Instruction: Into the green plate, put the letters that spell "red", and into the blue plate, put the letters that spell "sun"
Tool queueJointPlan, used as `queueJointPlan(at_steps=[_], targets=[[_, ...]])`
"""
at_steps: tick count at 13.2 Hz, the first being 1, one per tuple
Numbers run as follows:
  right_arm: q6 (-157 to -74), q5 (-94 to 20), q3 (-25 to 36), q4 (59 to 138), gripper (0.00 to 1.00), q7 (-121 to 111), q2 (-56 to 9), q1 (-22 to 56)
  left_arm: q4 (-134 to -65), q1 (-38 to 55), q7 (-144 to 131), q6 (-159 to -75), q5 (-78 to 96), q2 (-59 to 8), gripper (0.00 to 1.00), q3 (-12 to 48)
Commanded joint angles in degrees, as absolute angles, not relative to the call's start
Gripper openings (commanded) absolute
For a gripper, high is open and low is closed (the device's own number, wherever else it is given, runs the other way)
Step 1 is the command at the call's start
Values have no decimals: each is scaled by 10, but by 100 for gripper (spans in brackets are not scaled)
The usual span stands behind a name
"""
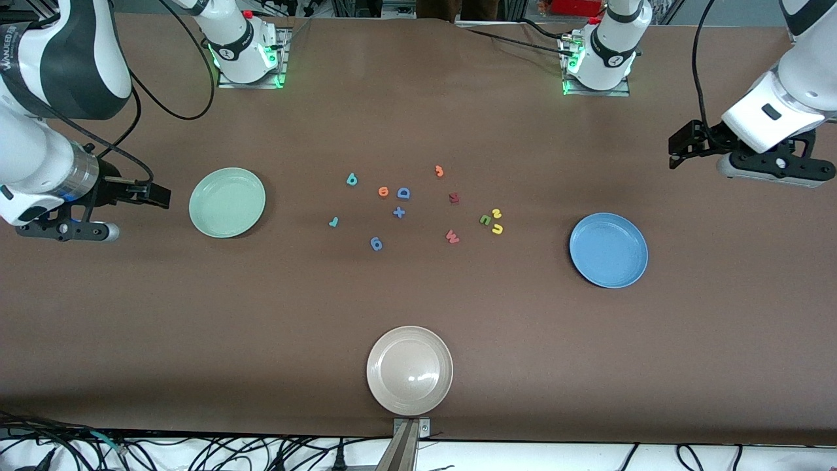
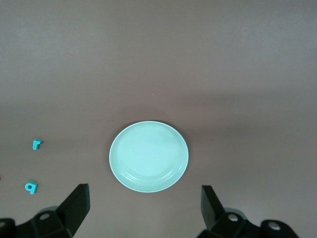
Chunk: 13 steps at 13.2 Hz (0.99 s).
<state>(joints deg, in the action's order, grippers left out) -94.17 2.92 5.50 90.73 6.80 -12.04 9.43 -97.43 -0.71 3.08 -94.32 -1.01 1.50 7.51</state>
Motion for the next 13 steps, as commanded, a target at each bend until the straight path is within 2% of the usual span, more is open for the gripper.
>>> queueJointPlan(at_steps=[1,5,9,13], targets=[[-938,22,53,910,99,74,-110,93,-972,-4,30,-940,-17,-10,100,96],[-937,19,53,909,100,74,-110,93,-974,1,25,-967,-2,-62,100,120],[-936,25,53,909,100,73,-110,93,-966,-33,25,-932,-2,-34,100,118],[-935,25,54,909,100,68,-111,93,-956,-35,24,-929,-1,-33,100,117]])
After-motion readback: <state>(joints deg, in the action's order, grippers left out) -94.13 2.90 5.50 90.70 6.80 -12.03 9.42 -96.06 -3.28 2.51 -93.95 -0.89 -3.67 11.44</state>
